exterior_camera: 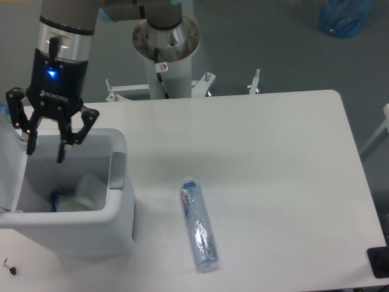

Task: Place the trash in the trash can
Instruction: 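Lift the plastic bag and carry it over the trash bin, then move the open gripper over the water bottle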

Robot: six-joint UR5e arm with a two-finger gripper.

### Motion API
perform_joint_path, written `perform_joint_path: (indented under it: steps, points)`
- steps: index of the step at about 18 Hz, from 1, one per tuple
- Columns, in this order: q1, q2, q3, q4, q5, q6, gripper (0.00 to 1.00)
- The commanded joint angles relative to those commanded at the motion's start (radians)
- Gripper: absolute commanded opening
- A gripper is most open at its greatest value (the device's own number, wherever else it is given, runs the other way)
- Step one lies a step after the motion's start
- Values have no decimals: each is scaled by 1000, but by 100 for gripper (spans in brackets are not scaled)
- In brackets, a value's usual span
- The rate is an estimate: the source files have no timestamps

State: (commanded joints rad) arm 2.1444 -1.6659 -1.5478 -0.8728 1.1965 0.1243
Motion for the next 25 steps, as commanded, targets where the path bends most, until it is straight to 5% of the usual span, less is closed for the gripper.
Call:
perform_joint_path:
  steps: [6,15,25]
  points:
    - [164,-5,8,0,0,2,96]
    - [310,-113,15,5,86,73,99]
    - [315,-386,109,26,130,186,99]
